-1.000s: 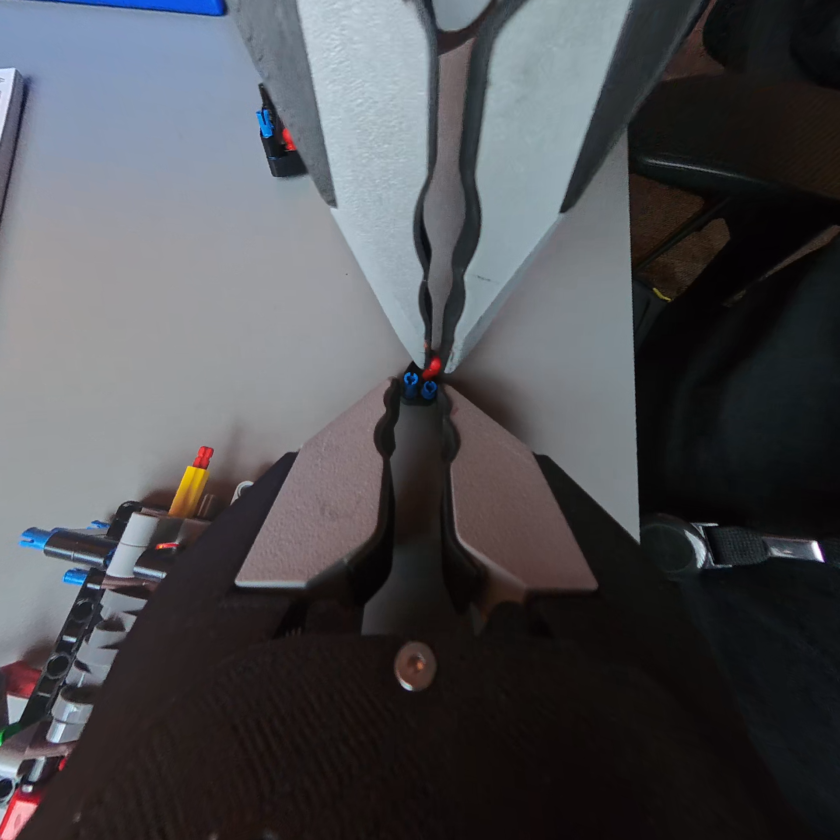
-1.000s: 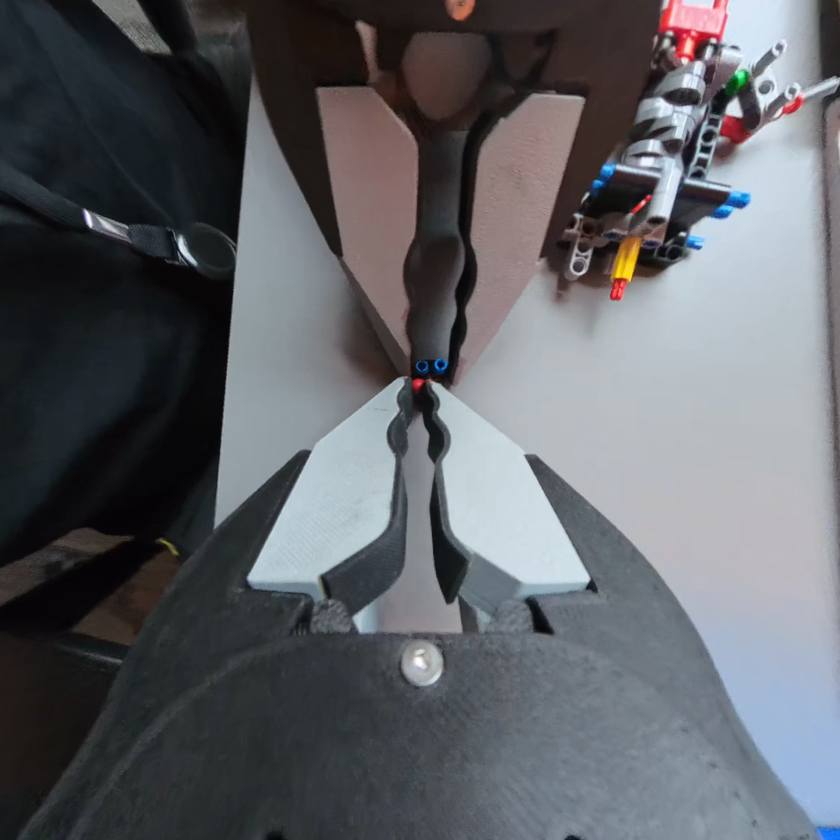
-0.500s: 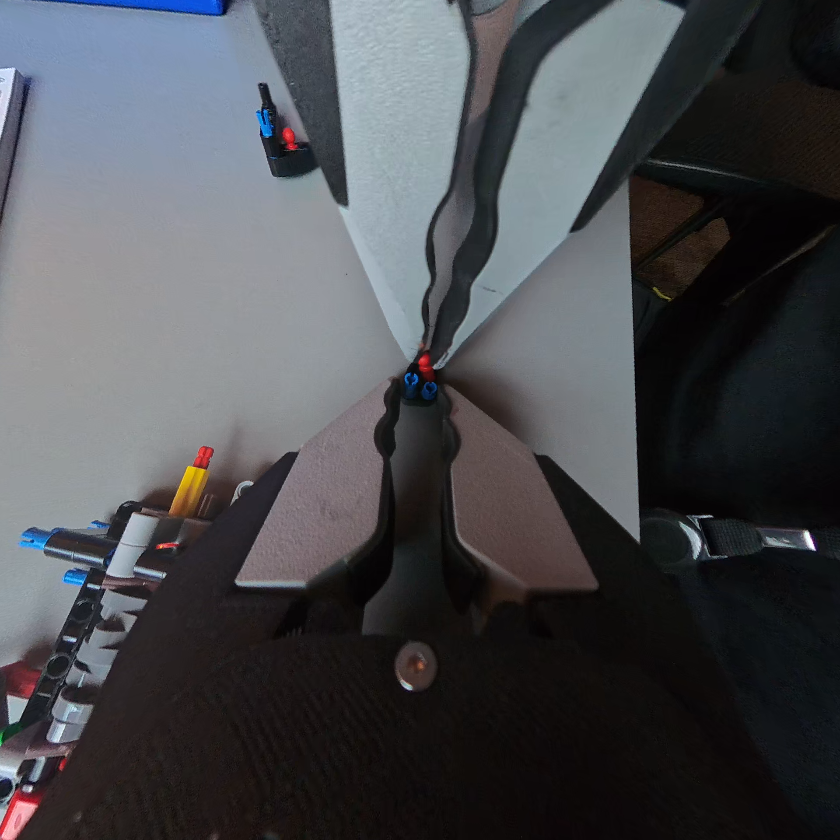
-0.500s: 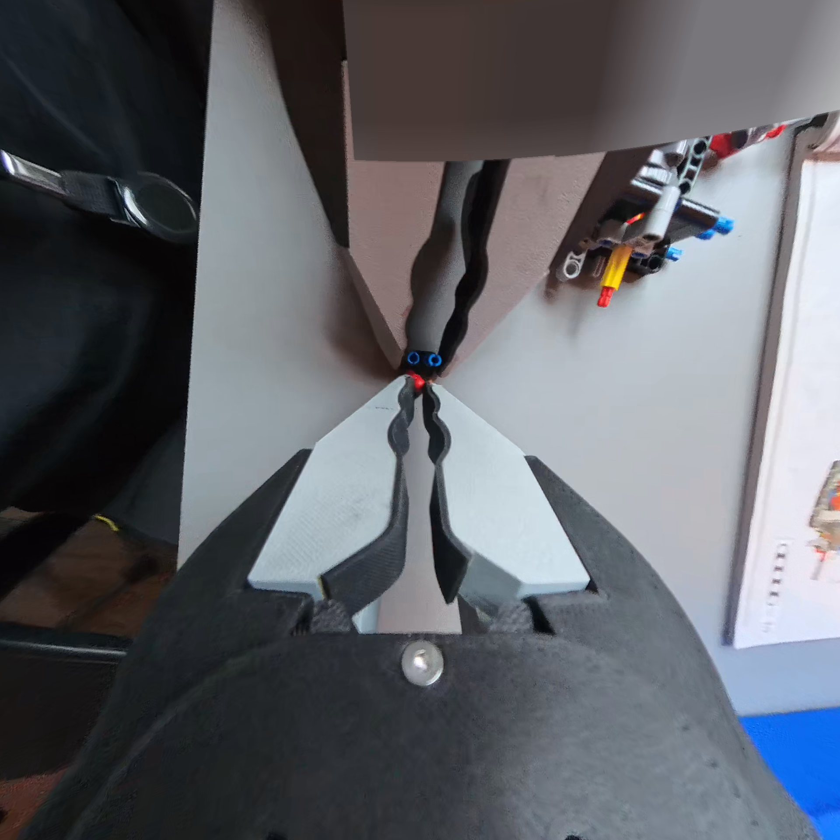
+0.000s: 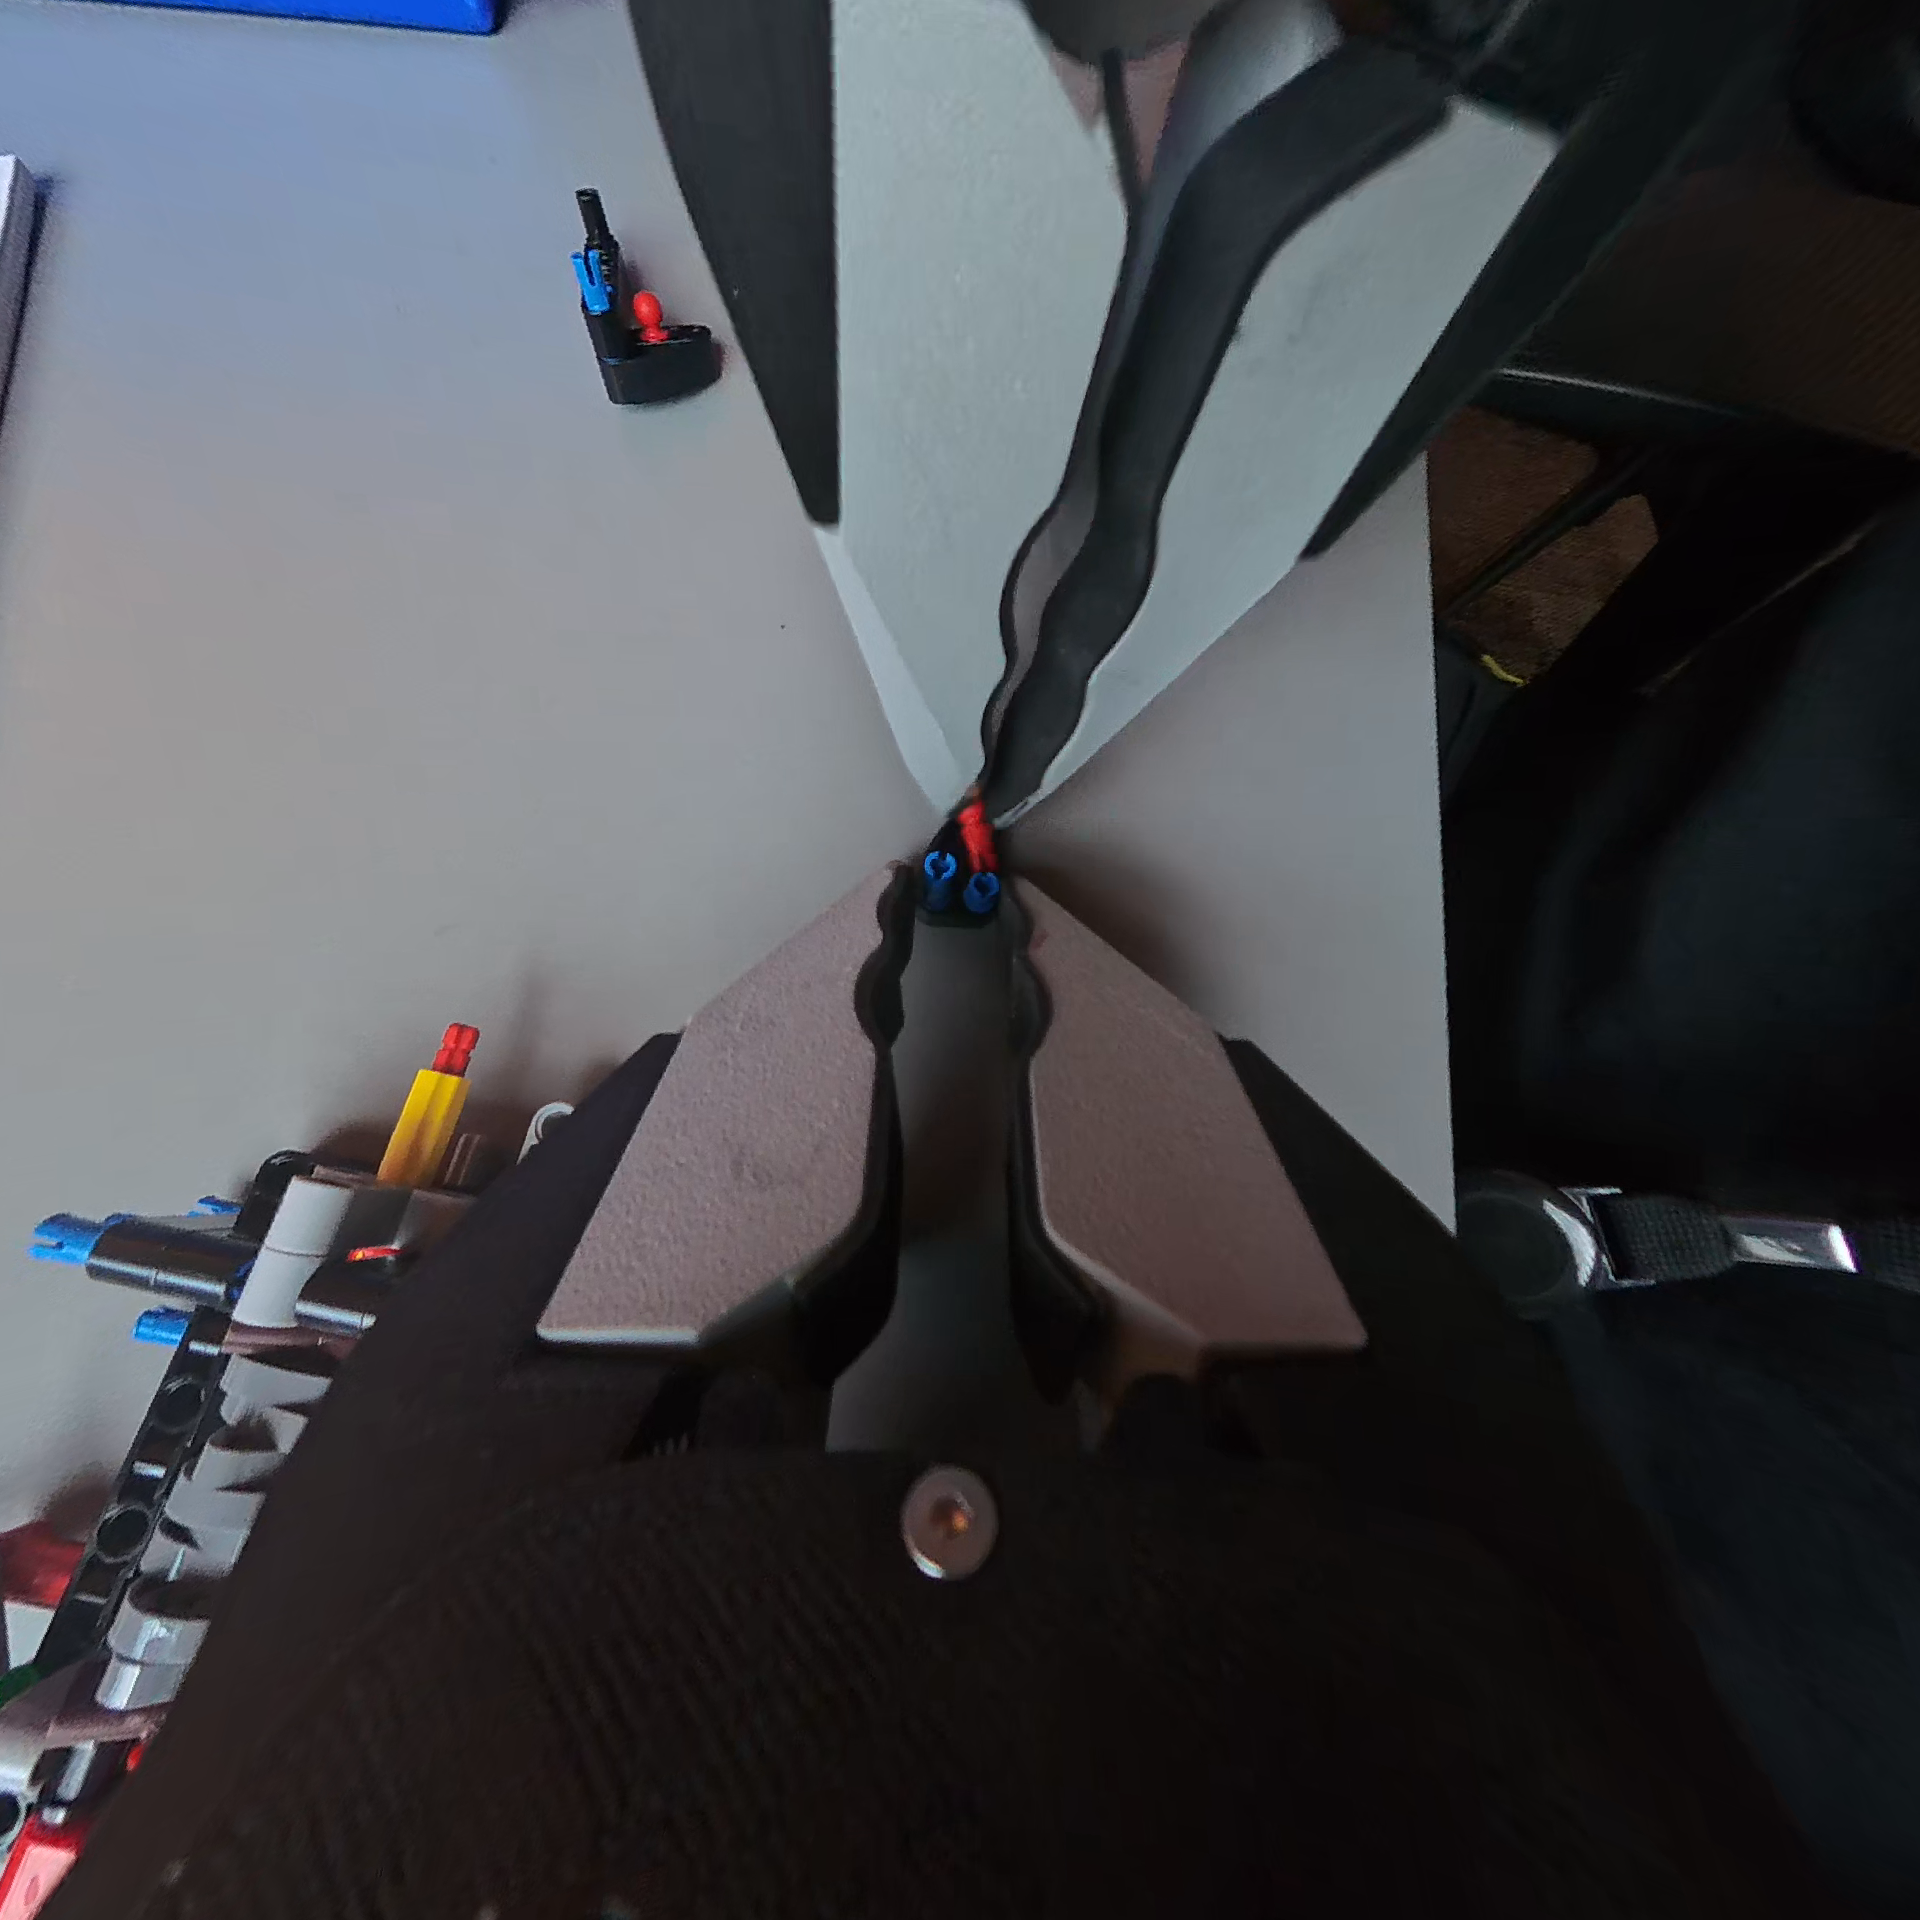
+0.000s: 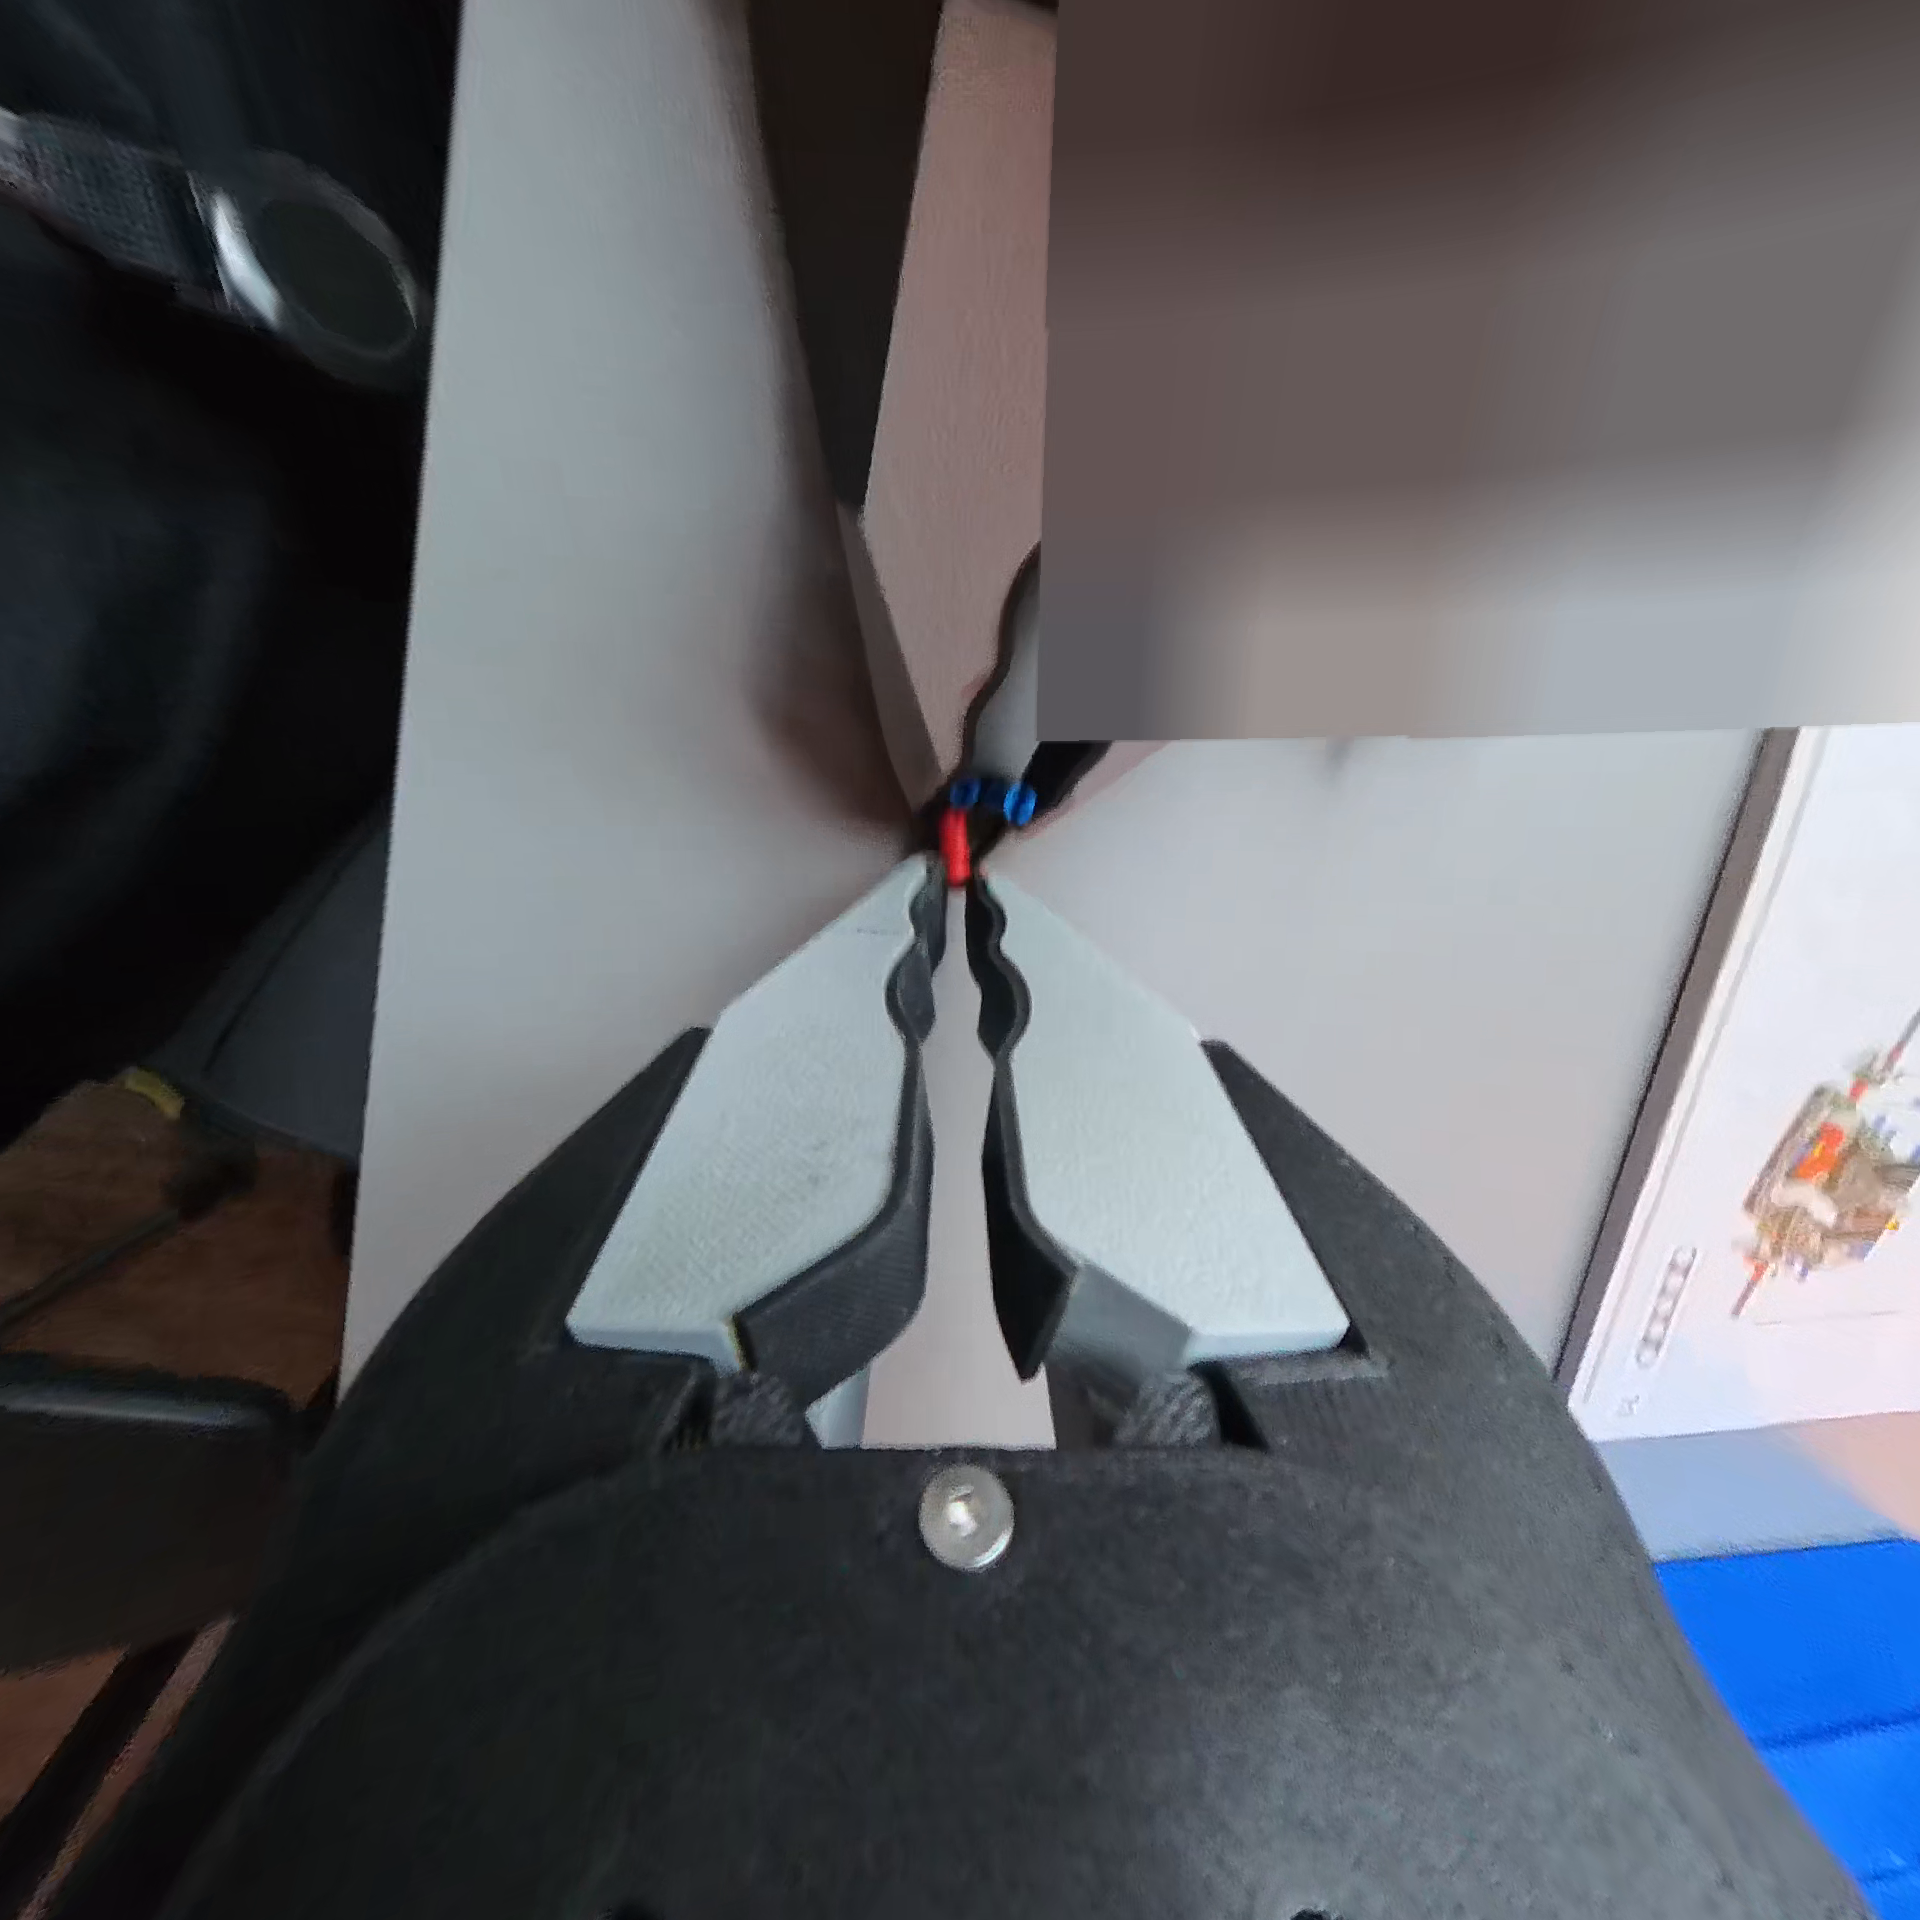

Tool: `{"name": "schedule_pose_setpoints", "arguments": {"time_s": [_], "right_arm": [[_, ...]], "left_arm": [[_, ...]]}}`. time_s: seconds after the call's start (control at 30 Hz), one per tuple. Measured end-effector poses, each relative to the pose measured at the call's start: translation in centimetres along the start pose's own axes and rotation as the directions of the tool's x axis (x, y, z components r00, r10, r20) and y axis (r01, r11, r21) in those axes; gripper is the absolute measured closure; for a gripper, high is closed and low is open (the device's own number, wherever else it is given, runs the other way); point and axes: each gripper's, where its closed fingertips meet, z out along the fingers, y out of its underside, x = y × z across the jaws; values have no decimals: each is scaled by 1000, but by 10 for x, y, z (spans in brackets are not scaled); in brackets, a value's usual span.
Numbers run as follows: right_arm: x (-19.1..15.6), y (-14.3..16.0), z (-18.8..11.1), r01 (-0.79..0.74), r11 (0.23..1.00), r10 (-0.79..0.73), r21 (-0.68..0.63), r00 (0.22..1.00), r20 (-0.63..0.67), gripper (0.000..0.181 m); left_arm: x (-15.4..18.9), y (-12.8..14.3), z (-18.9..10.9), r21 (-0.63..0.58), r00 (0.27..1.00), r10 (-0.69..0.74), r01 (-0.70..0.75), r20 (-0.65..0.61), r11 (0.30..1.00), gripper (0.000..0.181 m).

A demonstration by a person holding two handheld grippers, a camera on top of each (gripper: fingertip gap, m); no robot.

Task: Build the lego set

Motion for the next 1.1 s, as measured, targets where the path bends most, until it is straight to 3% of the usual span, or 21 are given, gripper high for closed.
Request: {"name": "schedule_pose_setpoints", "arguments": {"time_s": [0.4, 0.5, 0.93, 1.0, 1.1], "right_arm": [[-3, -3, -6, -152, 971, 145, 182, 988, 48, 180], [0, -1, -10, -202, 950, 201, 236, 979, 30, 180], [6, 5, -14, -286, 895, 321, 342, 946, -51, 180], [6, 4, -16, -289, 889, 327, 355, 944, -52, 180], [7, 1, -21, -286, 879, 333, 381, 941, -60, 180]], "left_arm": [[-1, -1, -1, 7, 1000, -19, 19, -7, 1000, 168], [-4, -2, -2, 14, 1000, -19, 19, 21, 1000, 144], [-3, -6, -9, 37, 999, -7, 5, 50, 999, 138], [-6, -11, -16, 51, 997, 2, -6, 72, 999, 140], [-3, -26, -28, 111, 995, 34, -44, 92, 993, 161]]}}
